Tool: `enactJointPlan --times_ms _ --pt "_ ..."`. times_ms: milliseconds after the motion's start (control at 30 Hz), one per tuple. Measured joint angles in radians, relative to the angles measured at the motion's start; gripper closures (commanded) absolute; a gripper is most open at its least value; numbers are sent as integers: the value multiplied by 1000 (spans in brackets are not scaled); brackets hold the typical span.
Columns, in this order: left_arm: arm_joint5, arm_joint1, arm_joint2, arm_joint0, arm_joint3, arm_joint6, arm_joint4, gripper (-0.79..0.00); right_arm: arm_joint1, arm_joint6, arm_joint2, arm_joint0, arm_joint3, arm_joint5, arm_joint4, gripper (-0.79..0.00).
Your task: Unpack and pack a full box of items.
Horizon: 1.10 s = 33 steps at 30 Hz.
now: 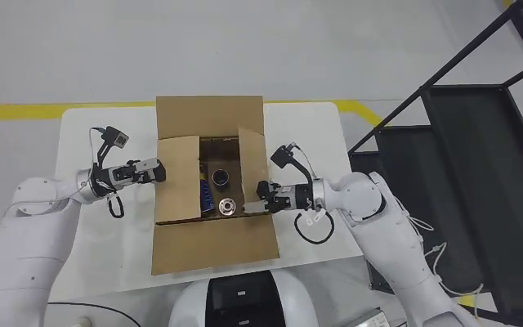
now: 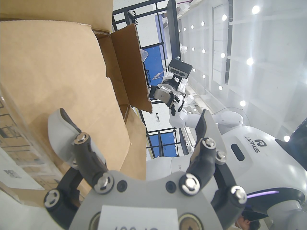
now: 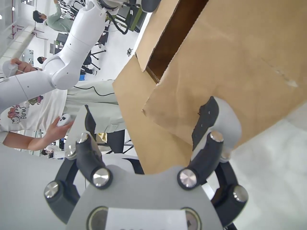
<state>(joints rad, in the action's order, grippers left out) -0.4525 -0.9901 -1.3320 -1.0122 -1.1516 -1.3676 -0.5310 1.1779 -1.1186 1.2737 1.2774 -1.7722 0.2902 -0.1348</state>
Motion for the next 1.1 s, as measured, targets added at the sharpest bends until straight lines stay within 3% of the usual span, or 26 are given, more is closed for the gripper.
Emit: enactJointPlan --times_ms 267,400,567,733,867,1100 --pt "0 0 0 0 0 0 0 -785 -29 81 198 67 -78 -32 42 -785" --pt "0 0 0 0 0 0 0 -785 -38 161 261 95 -54 -76 -56 -785" --pt "0 0 0 0 0 0 0 -785 -32 241 196 78 26 -151 -109 -785" --pt "0 0 0 0 0 0 0 -785 -16 288 110 37 78 -160 -1 -785" --pt "0 0 0 0 0 0 0 -785 -7 320 71 7 114 -149 93 -785" --pt "0 0 0 0 0 0 0 -785 -7 325 33 -34 195 -72 49 -785"
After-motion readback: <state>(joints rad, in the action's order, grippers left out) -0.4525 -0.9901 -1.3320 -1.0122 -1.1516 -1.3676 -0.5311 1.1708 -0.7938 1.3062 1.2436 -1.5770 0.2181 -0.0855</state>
